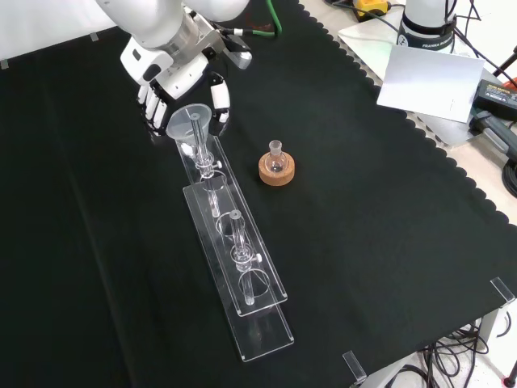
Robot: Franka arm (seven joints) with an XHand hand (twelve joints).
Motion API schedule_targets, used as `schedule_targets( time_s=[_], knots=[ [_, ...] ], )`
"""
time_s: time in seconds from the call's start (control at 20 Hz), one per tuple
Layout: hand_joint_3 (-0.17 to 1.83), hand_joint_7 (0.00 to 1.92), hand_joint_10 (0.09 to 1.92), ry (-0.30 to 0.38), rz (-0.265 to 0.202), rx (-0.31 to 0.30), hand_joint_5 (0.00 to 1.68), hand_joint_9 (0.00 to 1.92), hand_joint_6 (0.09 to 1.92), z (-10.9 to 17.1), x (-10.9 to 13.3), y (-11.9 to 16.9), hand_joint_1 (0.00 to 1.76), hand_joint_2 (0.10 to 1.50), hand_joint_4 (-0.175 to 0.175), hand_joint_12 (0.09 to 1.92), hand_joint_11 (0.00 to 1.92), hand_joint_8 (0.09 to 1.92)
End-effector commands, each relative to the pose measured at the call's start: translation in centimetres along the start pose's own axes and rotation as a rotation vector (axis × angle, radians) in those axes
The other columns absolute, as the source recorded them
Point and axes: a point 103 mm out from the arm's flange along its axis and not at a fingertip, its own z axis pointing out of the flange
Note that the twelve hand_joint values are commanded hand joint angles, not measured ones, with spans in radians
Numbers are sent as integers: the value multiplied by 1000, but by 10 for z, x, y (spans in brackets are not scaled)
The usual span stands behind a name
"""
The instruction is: Pick up the funnel from the transparent funnel stand.
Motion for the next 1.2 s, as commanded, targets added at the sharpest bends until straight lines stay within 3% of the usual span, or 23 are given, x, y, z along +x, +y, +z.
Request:
schedule_targets(
  time_s=[0.05,0.55,0.9,1.2],
  knots=[
    [520,617,464,-62,-12,-150,865,807,568,-22,-3,-13,833,696,42,1341,576,607],
    [535,647,454,-154,19,-227,885,851,634,-75,19,-65,861,695,47,1314,617,616],
    [540,651,452,-175,62,-242,886,863,647,-77,32,-112,862,693,48,1308,620,619],
    [545,652,449,-174,101,-255,885,869,655,-62,45,-150,862,691,49,1305,616,620]
  ],
)
